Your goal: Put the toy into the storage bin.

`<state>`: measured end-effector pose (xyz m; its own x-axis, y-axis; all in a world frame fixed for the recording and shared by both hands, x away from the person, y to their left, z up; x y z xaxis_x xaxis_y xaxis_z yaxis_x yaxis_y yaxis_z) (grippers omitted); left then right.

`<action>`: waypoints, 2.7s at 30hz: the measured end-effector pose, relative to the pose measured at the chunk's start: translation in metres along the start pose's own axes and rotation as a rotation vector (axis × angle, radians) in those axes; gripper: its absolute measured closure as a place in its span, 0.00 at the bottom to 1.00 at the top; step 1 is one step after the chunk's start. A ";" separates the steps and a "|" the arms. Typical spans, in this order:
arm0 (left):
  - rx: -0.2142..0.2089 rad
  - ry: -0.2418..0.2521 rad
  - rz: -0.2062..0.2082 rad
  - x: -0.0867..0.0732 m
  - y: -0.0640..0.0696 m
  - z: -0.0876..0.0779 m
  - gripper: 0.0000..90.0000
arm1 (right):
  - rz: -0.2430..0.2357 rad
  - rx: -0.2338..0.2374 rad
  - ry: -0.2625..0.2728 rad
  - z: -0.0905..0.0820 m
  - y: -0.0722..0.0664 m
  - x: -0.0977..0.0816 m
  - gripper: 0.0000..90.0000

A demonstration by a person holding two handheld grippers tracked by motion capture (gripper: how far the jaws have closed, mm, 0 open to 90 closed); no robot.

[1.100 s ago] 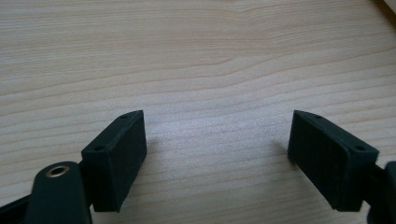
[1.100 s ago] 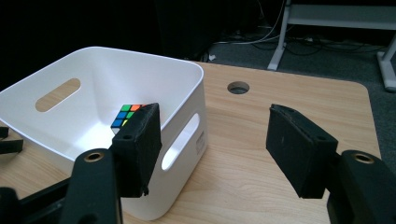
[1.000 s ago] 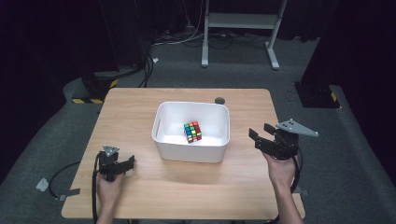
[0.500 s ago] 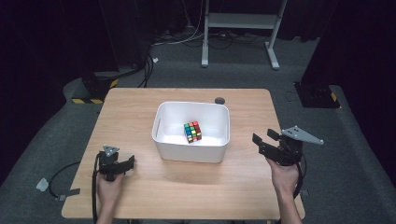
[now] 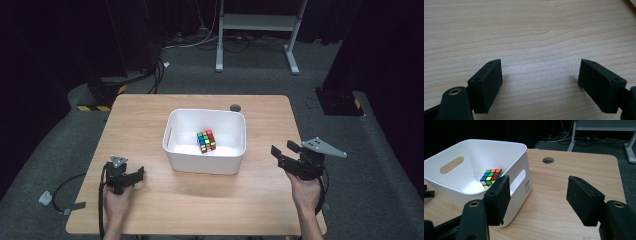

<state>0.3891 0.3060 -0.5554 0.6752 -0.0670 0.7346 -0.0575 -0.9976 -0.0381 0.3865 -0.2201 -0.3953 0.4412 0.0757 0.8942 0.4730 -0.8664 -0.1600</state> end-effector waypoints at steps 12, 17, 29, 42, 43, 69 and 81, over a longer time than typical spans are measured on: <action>0.000 0.000 0.000 0.000 0.000 0.000 0.22 | -0.004 0.000 -0.023 -0.002 -0.003 -0.016 0.40; 0.000 0.000 0.000 0.000 0.000 0.000 0.22 | -0.002 0.004 -0.028 -0.001 -0.004 -0.021 0.40; 0.001 0.000 0.000 0.000 0.000 0.000 0.22 | 0.006 0.013 -0.042 0.001 -0.005 -0.034 0.40; 0.000 0.000 0.000 0.000 0.000 0.000 0.22 | 0.002 0.025 -0.044 0.005 -0.011 -0.041 0.40; 0.000 0.000 0.000 0.000 0.000 0.000 0.22 | 0.002 0.026 -0.046 0.006 -0.012 -0.042 0.40; 0.001 0.001 0.000 0.000 0.000 0.000 0.22 | 0.005 0.023 -0.073 0.027 -0.017 -0.053 0.40; 0.001 0.001 -0.001 0.000 0.000 0.000 0.22 | 0.020 0.004 -0.079 0.039 -0.015 -0.057 0.41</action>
<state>0.3892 0.3059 -0.5554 0.6748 -0.0665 0.7350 -0.0566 -0.9977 -0.0382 0.3843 -0.1923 -0.4600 0.5093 0.0967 0.8551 0.4659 -0.8664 -0.1795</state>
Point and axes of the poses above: each handheld gripper's, and its own axes: z roughly forward along the jaws, x roughly out of its top, y roughly to its right, the point moved 4 cm from there along z, roughly forward along the jaws, and after that the axes turned 3 degrees about x, right-handed, at the moved point
